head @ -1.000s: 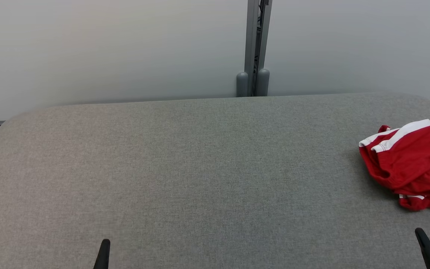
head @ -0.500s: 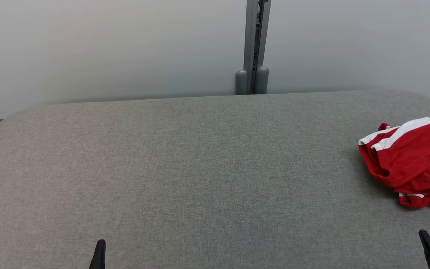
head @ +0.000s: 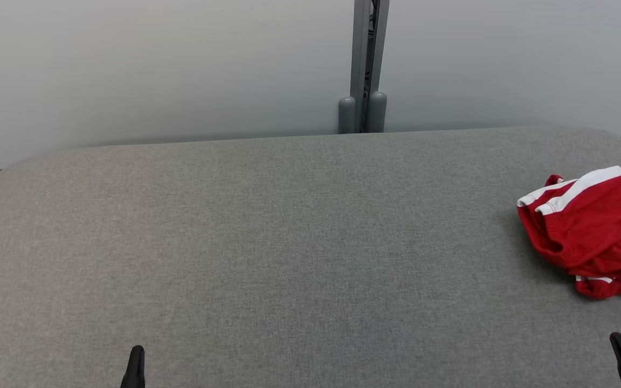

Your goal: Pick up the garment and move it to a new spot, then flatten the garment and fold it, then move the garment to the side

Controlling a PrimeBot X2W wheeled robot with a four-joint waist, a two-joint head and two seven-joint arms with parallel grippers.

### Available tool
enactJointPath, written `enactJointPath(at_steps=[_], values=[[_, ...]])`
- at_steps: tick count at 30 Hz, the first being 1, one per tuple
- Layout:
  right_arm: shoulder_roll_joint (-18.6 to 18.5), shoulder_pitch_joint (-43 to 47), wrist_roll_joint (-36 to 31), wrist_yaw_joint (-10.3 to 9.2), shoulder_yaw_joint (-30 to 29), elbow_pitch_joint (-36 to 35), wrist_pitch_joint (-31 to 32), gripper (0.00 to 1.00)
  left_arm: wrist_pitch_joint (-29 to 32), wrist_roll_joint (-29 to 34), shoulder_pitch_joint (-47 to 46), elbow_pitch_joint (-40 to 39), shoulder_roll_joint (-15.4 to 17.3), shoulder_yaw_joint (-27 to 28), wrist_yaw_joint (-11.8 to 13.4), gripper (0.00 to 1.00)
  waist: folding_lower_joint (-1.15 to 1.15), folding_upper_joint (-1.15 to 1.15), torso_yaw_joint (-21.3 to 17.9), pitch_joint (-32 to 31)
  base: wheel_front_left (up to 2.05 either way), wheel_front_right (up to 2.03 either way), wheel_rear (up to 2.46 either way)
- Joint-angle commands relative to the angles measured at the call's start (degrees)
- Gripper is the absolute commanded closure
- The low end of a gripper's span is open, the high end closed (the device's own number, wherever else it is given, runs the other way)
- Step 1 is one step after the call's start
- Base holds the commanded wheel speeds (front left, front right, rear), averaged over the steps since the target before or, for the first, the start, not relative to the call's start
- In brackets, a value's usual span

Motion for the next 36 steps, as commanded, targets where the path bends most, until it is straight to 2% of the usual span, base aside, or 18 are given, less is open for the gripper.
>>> enactJointPath(at_steps=[1, 7, 36], values=[[-0.03, 0.33, 1.1, 0.12, -0.32, -0.35, 0.32, 1.0, 0.1, -0.71, 0.64, -0.39, -0.09, 0.38, -0.52, 1.0, 0.0, 0.0, -0.01, 0.03, 0.0, 0.0, 0.0], [0.11, 0.83, 3.43, 0.12, -0.63, -0.76, 0.79, 1.0, 0.38, -2.28, 1.07, -1.05, -0.61, 0.9, -1.16, 1.0, 0.0, 0.0, -0.1, 0.26, 0.0, 0.0, 0.0], [0.07, 0.87, 3.4, 0.12, -0.52, -0.77, 0.64, 1.0, 0.5, -2.11, 0.94, -0.99, -0.74, 1.01, -1.12, 1.0, 0.0, 0.0, -0.1, 0.27, 0.0, 0.0, 0.0]])
